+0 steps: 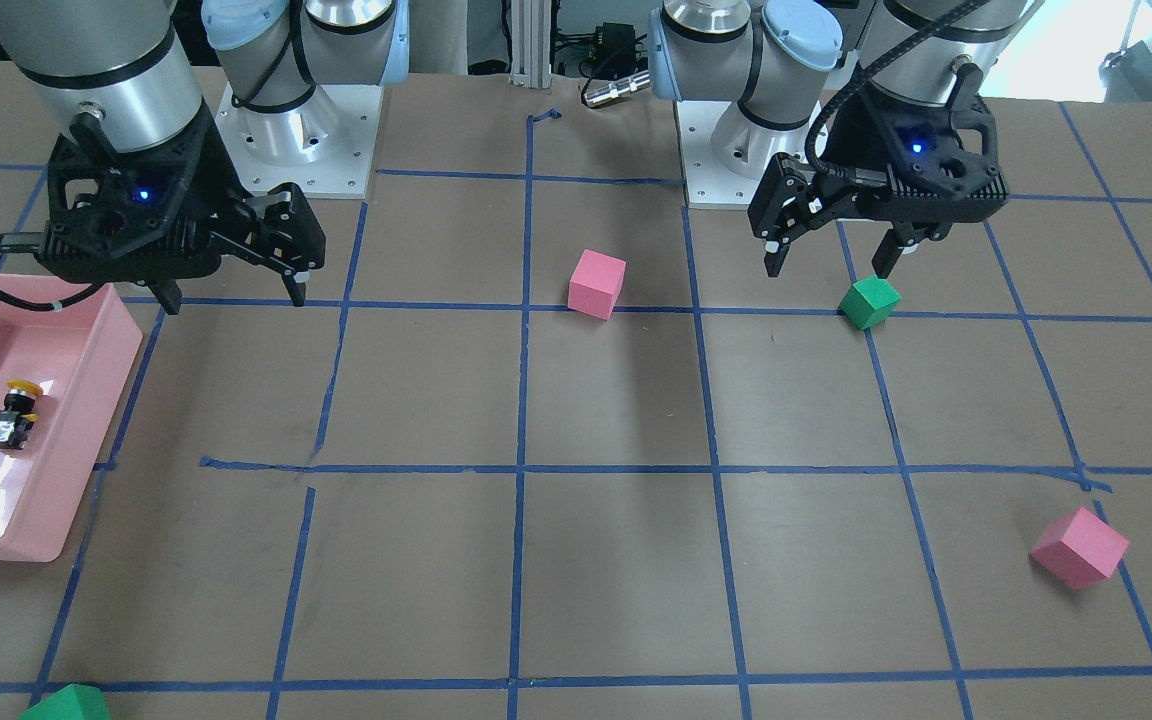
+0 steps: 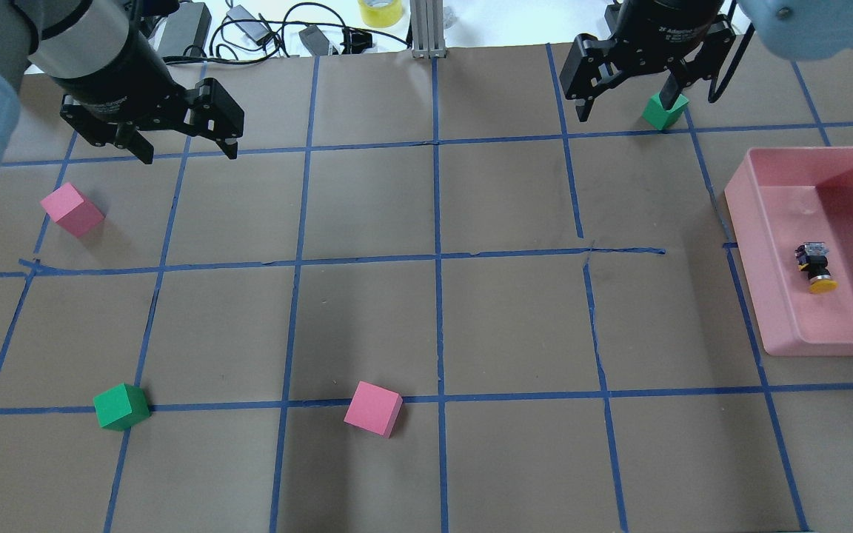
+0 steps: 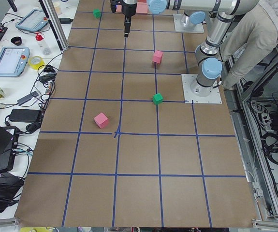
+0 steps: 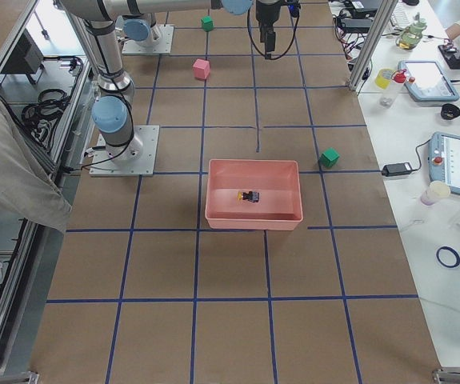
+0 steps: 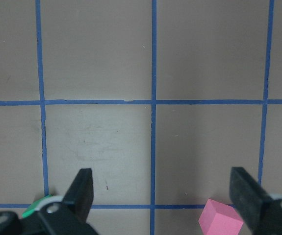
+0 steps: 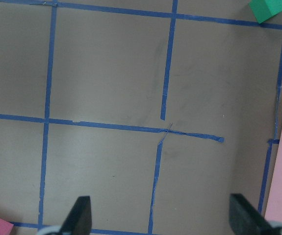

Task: Align button upright
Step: 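Move the right gripper over the pink bin toward the yellow-capped button, then lower the right gripper into the bin onto the black button body, then close the right gripper on the button body and lift it, then carry the button out of the bin to the table center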

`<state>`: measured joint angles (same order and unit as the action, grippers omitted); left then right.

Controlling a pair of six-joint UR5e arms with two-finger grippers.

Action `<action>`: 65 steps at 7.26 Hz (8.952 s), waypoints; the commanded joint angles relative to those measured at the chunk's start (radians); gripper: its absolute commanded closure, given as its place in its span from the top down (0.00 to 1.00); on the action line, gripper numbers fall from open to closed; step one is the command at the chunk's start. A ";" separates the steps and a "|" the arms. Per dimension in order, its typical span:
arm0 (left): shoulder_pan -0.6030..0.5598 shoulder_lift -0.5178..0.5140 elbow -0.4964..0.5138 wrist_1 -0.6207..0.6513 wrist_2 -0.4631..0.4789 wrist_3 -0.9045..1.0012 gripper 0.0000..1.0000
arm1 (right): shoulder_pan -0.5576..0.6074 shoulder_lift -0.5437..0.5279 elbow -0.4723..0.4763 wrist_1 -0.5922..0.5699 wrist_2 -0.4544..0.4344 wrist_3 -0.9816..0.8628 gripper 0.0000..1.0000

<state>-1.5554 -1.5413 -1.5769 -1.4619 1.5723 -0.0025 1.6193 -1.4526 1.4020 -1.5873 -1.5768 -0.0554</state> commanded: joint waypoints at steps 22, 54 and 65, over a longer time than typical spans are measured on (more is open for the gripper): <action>0.000 0.001 -0.002 0.000 0.005 -0.001 1.00 | -0.702 0.248 0.451 -0.665 0.018 -0.587 1.00; 0.003 0.003 0.000 0.002 0.011 -0.001 1.00 | -0.655 0.109 0.346 -0.469 0.041 -0.629 0.00; 0.012 -0.010 0.005 0.000 -0.006 0.004 1.00 | 0.187 0.256 0.201 -0.549 0.092 0.263 0.00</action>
<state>-1.5463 -1.5487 -1.5701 -1.4619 1.5721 -0.0010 1.7383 -1.2471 1.6021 -2.0804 -1.4799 0.1235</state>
